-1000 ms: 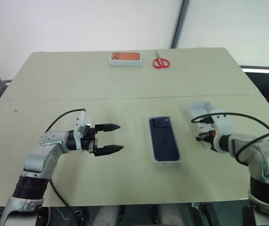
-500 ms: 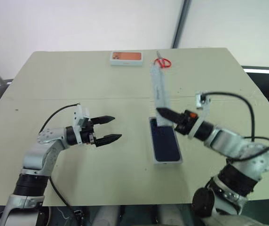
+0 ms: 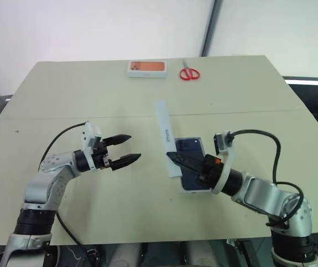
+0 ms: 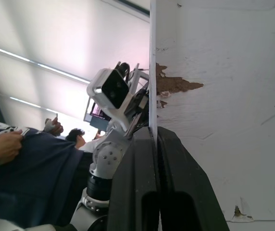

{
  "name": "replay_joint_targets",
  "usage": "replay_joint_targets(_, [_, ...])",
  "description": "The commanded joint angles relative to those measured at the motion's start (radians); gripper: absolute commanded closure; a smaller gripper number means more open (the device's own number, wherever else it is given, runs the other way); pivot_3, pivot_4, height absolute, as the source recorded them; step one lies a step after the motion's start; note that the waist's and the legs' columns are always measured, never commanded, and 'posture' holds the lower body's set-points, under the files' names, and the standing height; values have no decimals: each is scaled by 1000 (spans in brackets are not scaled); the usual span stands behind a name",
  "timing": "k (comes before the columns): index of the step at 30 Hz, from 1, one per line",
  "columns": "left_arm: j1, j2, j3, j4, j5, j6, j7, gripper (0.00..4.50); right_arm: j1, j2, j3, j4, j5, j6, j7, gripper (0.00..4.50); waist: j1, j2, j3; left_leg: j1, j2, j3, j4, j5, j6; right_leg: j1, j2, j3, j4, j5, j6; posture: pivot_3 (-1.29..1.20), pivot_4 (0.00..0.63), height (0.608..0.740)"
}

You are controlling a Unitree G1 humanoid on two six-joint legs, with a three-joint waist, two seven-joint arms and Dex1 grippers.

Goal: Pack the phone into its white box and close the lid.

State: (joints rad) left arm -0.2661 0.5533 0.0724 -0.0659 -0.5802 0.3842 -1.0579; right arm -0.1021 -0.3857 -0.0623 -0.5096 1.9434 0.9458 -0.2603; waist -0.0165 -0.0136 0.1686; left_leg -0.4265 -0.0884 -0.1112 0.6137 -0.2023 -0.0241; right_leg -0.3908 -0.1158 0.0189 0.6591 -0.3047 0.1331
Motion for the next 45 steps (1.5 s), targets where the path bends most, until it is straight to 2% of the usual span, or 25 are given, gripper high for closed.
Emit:
replay_joint_targets(1, [15,-9,8,-57,-18,-5,8,0,31,-39,55,-36,29,-31,10,4477,1,0,0,0,0,0,0,0,0,0,0,0,0,0,0,0,150,740])
replay_joint_targets(7, [47,-18,-16,-74,-5,-16,-3,0,51,-86,113,16,29,-45,-21,4477,2,0,0,0,0,0,0,0,0,0,-1,0,0,0,0,0,150,740])
replay_joint_targets(9, [61,-18,-33,-81,4,-28,-17,517,46,-95,123,26,29,-42,-20,4500,2,0,0,0,0,0,0,0,0,0,-1,0,0,0,0,0,150,740])
replay_joint_targets(11, [77,-21,-46,-94,-2,-17,-26,1276,43,-79,130,31,29,-52,-28,4500,2,0,0,0,0,0,0,0,0,0,-2,0,-1,0,0,0,150,740])
replay_joint_targets(17, [110,-85,-107,-96,36,-51,15,4378,25,-53,126,60,29,-77,-64,4500,6,0,0,0,0,-1,0,0,0,1,-2,0,-2,0,0,0,150,740])
replay_joint_targets(25, [57,-187,-180,-18,129,-125,70,4453,35,-55,108,71,29,-93,-83,4500,6,0,0,0,0,-1,0,0,0,2,-2,0,-3,0,0,0,150,740])
replay_joint_targets(28, [34,-221,-200,10,147,-142,77,4500,37,-38,84,81,29,-100,-89,3641,6,0,0,0,0,-1,0,0,0,2,-1,-1,-3,0,0,0,150,740])
replay_joint_targets(31, [20,-242,-214,21,158,-151,77,4500,22,-86,49,87,29,-90,-80,2190,6,0,0,0,0,-1,0,0,0,2,-1,-1,-3,0,0,0,150,740])
replay_joint_targets(33, [7,-264,-230,40,174,-164,87,4500,6,-168,15,84,29,-67,-41,1302,6,0,0,0,-1,-1,0,0,0,2,-1,-1,-3,0,0,0,150,740])
replay_joint_targets(34, [0,-279,-236,47,177,-166,94,4500,8,-215,-7,78,29,-49,-2,721,7,0,0,0,-1,-1,0,0,0,2,-1,-1,-3,0,0,0,150,740])
replay_joint_targets(36, [-10,-303,-247,55,180,-166,102,4500,16,-323,-49,55,-85,-3,115,721,8,0,0,0,-1,-1,1,0,1,3,-1,-2,-3,0,0,0,150,740])
replay_joint_targets(40, [-23,-344,-270,63,182,-162,113,4500,42,-478,-157,96,-207,36,309,721,8,-1,0,0,-1,0,1,-1,2,3,-1,-3,-4,0,0,0,150,740])
replay_joint_targets(42, [-30,-362,-278,77,184,-163,115,4500,49,-525,-206,126,-258,40,382,721,7,-1,0,0,-1,0,2,-1,2,4,0,-3,-3,0,0,0,150,740])
replay_joint_targets(45, [-55,-384,-294,130,184,-155,96,4500,44,-538,-243,178,-384,0,461,721,8,-1,0,0,-1,0,2,-1,2,4,0,-3,-3,0,0,0,150,740])
